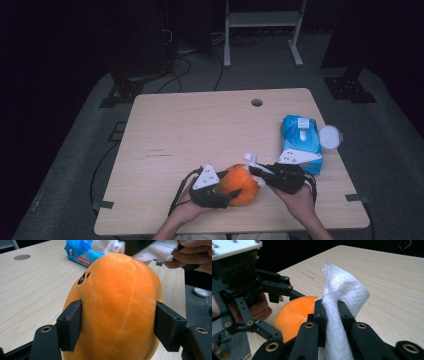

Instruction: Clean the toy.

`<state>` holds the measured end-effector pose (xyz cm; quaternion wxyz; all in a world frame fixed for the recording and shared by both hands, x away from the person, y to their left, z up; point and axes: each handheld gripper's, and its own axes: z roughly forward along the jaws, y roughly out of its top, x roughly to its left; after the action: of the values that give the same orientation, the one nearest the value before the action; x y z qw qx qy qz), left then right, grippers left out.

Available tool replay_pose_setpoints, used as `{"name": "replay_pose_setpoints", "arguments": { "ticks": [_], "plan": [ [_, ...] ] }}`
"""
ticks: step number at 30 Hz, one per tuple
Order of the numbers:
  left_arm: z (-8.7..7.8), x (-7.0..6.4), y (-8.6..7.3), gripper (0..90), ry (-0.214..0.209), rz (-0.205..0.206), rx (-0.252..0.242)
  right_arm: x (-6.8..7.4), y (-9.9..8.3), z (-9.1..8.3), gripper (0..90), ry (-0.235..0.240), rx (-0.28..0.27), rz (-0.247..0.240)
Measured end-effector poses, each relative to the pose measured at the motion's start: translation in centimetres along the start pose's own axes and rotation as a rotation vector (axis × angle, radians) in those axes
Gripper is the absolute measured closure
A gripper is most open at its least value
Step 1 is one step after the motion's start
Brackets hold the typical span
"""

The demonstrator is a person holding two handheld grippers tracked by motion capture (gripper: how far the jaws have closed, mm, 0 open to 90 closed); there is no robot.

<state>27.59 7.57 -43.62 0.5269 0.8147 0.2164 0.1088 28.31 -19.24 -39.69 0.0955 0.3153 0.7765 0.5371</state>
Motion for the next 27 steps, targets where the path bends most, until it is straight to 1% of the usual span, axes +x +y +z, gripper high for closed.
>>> {"name": "replay_pose_setpoints", "arguments": {
  "ticks": [1, 3, 7, 9, 11, 14, 16, 18, 20, 23, 25, 27],
  "plan": [
    [0.0, 0.1, 0.0, 30.6, -0.002, -0.01, -0.007, -0.2, -0.1, 0.0, 80.5, 0.004, 0.001, 0.006],
    [-0.2, 0.4, -0.1, 30.6, -0.006, -0.024, -0.007, -0.6, -0.3, 0.0, 80.5, 0.005, 0.003, 0.025],
    [-0.4, 0.8, -0.3, 30.5, -0.012, -0.043, -0.011, -1.5, -1.0, 0.1, 80.5, -0.009, 0.017, 0.053],
    [-0.6, 1.1, -0.4, 30.4, -0.014, -0.052, -0.016, -1.7, -1.2, 0.1, 80.5, -0.002, 0.019, 0.069],
    [-0.7, 1.3, -0.5, 30.4, -0.015, -0.065, -0.017, -1.5, -1.1, 0.1, 80.5, -0.001, 0.019, 0.063],
    [-0.9, 1.7, -0.6, 30.4, -0.01, -0.082, -0.026, -1.1, -0.9, 0.1, 80.5, 0.019, 0.013, 0.06],
    [-1.1, 2.1, -0.6, 30.4, -0.005, -0.107, -0.033, -0.6, -0.7, 0.0, 80.5, 0.043, 0.005, 0.056],
    [-1.1, 2.3, -0.7, 30.5, -0.002, -0.129, -0.042, 0.0, -0.5, 0.0, 80.5, 0.069, -0.002, 0.039],
    [-1.2, 2.5, -0.7, 30.5, 0.004, -0.139, -0.045, 0.6, -0.4, 0.0, 80.5, 0.099, -0.004, 0.032],
    [-1.3, 2.5, -0.7, 30.4, 0.012, -0.135, -0.046, 0.9, -0.3, 0.3, 80.5, 0.112, 0.01, 0.004],
    [-1.3, 2.6, -0.7, 30.4, 0.011, -0.139, -0.046, 0.5, -0.5, 0.3, 80.5, 0.11, 0.014, 0.015],
    [-1.4, 2.6, -0.7, 30.5, 0.01, -0.141, -0.047, 0.0, -0.6, 0.3, 80.4, 0.087, 0.02, 0.021]
  ]
}}
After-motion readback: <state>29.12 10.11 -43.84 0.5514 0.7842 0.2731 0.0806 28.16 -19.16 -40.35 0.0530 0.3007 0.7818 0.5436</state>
